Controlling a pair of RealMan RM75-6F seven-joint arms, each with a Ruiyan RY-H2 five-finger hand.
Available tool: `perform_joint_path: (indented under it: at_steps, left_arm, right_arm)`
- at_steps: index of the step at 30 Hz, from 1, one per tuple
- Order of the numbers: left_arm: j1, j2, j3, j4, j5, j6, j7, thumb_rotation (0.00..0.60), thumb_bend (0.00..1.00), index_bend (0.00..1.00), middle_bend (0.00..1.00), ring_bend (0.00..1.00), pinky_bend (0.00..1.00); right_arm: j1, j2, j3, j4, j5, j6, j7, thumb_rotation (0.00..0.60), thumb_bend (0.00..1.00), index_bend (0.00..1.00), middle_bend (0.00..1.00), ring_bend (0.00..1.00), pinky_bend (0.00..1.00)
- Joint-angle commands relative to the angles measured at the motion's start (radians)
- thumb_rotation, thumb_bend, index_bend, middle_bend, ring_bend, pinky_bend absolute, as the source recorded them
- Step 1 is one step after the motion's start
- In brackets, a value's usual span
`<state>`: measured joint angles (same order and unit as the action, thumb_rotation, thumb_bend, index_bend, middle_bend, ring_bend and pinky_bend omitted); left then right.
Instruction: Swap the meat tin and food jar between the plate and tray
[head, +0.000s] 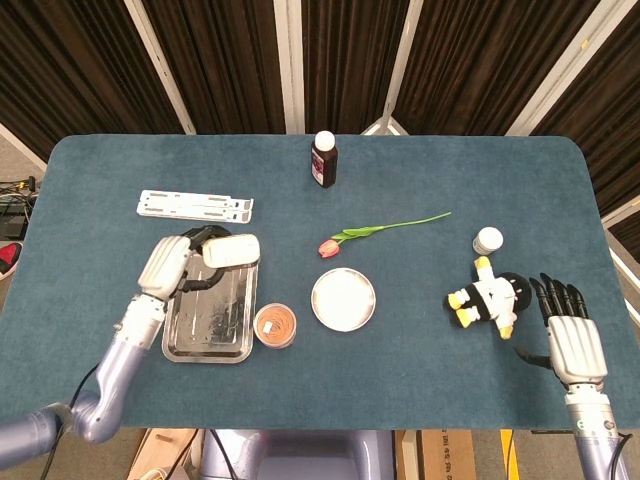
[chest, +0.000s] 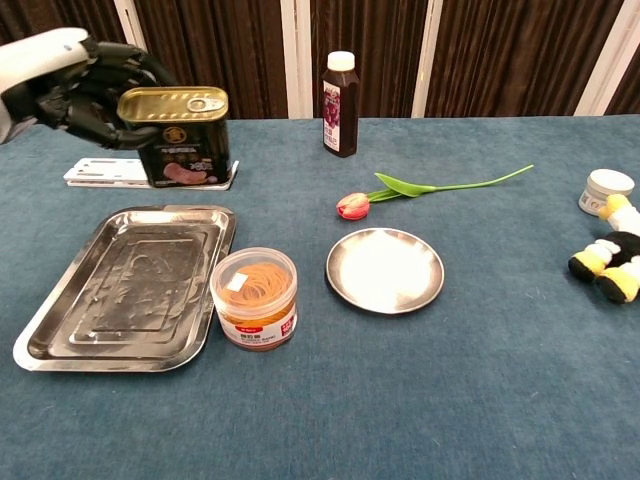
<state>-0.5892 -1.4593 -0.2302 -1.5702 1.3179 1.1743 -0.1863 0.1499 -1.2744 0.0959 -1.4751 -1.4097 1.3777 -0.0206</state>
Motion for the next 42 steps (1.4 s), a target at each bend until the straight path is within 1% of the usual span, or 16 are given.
perform_joint_path:
  at_steps: [1,6,10,13,15,18,25,32,34,36,38,40,42]
  left_arm:
    - [0.04,0.028,0.046,0.041,0.041,-0.003,-0.13,0.6,0.64,0.42,0.46,0.37,0.44]
    - [0.048,0.01,0.078,0.143,0.085,-0.022,-0.279,0.6,0.63,0.41,0.46,0.37,0.43]
    - [0.05,-0.015,0.101,0.224,0.104,-0.039,-0.345,0.6,0.63,0.41,0.45,0.37,0.43]
    - [0.054,-0.028,0.111,0.263,0.112,-0.042,-0.374,0.6,0.63,0.41,0.45,0.37,0.43]
    - [0.079,-0.021,0.134,0.239,0.131,-0.011,-0.375,0.6,0.62,0.41,0.45,0.37,0.42]
    - [0.088,-0.022,0.147,0.254,0.132,-0.017,-0.382,0.6,0.61,0.4,0.44,0.37,0.42]
    - [0.079,-0.04,0.161,0.307,0.139,-0.06,-0.434,0.6,0.54,0.38,0.39,0.33,0.4]
    - [0.083,-0.057,0.17,0.348,0.139,-0.067,-0.405,0.6,0.49,0.36,0.36,0.31,0.39]
    - [0.085,-0.06,0.169,0.354,0.139,-0.06,-0.384,0.6,0.43,0.34,0.32,0.28,0.37]
    - [0.087,-0.058,0.169,0.353,0.137,-0.059,-0.361,0.6,0.35,0.3,0.26,0.21,0.34]
    - [0.088,-0.05,0.169,0.341,0.139,-0.057,-0.348,0.6,0.23,0.25,0.16,0.09,0.27]
    - [0.087,-0.041,0.168,0.326,0.14,-0.058,-0.339,0.6,0.16,0.2,0.09,0.02,0.21]
    - [0.084,-0.027,0.166,0.305,0.144,-0.057,-0.338,0.6,0.11,0.17,0.04,0.0,0.17]
  right_arm:
    - [0.001,-0.002,0.002,0.0,0.003,0.0,-0.003,0.6,0.08,0.0,0.0,0.0,0.0]
    - [0.001,-0.003,0.003,0.002,0.008,-0.002,-0.007,0.6,0.08,0.0,0.0,0.0,0.0]
    - [0.0,-0.002,0.003,0.001,0.008,-0.001,-0.005,0.6,0.08,0.0,0.0,0.0,0.0]
    - [0.001,-0.001,0.005,0.001,0.01,-0.003,-0.003,0.6,0.08,0.0,0.0,0.0,0.0]
    - [0.001,-0.001,0.005,0.001,0.01,-0.004,-0.001,0.6,0.08,0.0,0.0,0.0,0.0]
    - [0.0,0.0,0.003,0.0,0.009,-0.003,0.003,0.6,0.08,0.0,0.0,0.0,0.0]
    - [0.001,0.002,0.004,0.0,0.003,-0.001,0.014,0.6,0.08,0.0,0.0,0.0,0.0]
    - [0.0,0.003,0.006,-0.003,0.01,-0.003,0.017,0.6,0.08,0.0,0.0,0.0,0.0]
    - [0.001,0.003,0.006,-0.003,0.01,-0.004,0.017,0.6,0.08,0.0,0.0,0.0,0.0]
    - [0.0,0.003,0.006,-0.004,0.011,-0.003,0.018,0.6,0.08,0.0,0.0,0.0,0.0]
    - [-0.001,0.003,0.006,-0.004,0.013,-0.003,0.017,0.6,0.08,0.0,0.0,0.0,0.0]
    - [-0.001,0.003,0.007,-0.004,0.015,-0.004,0.016,0.6,0.08,0.0,0.0,0.0,0.0]
    - [0.0,0.003,0.009,-0.006,0.018,-0.005,0.015,0.6,0.08,0.0,0.0,0.0,0.0]
